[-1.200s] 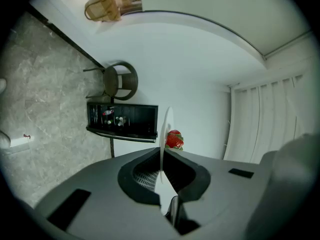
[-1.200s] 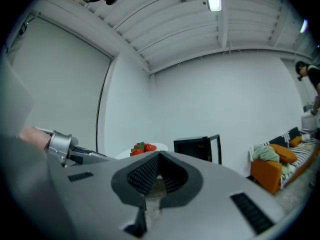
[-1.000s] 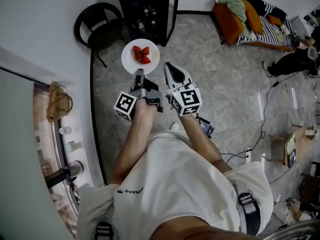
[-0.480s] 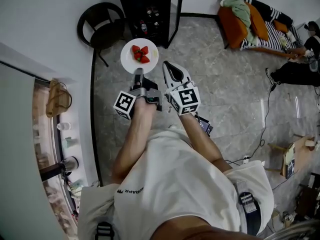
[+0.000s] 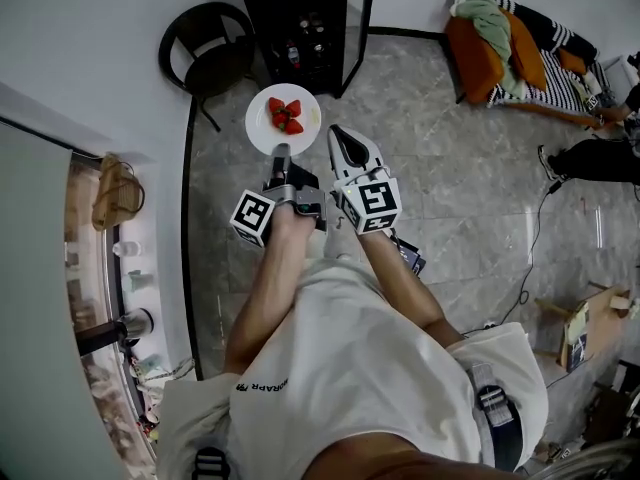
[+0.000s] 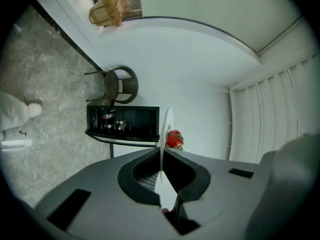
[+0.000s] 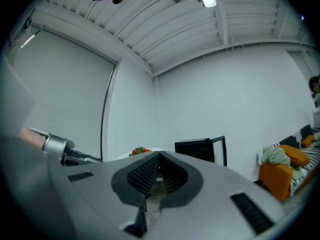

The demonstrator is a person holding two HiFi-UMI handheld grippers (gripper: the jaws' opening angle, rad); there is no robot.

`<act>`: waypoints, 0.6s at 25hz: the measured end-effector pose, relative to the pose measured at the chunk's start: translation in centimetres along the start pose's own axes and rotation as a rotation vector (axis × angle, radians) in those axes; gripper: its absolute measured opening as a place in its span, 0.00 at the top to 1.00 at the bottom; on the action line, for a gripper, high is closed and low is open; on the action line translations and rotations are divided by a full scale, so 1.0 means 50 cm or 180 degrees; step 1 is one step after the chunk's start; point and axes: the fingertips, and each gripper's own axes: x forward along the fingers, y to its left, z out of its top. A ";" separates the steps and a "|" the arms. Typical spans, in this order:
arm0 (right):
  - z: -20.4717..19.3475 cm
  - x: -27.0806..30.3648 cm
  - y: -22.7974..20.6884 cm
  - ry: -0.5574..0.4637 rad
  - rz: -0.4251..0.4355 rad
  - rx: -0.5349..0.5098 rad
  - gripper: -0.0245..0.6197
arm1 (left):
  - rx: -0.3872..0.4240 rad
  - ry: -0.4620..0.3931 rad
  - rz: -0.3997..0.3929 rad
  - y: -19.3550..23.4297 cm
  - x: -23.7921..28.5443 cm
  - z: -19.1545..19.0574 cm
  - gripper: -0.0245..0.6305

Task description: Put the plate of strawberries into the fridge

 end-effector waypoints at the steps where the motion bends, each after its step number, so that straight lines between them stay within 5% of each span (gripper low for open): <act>1: -0.003 0.012 -0.006 0.0019 0.0007 0.0000 0.94 | -0.0013 -0.0006 0.0022 0.006 0.012 0.003 0.95; 15: -0.017 0.249 -0.148 -0.0013 -0.0074 0.0002 0.94 | -0.0008 0.0089 0.0023 0.030 0.300 0.040 0.95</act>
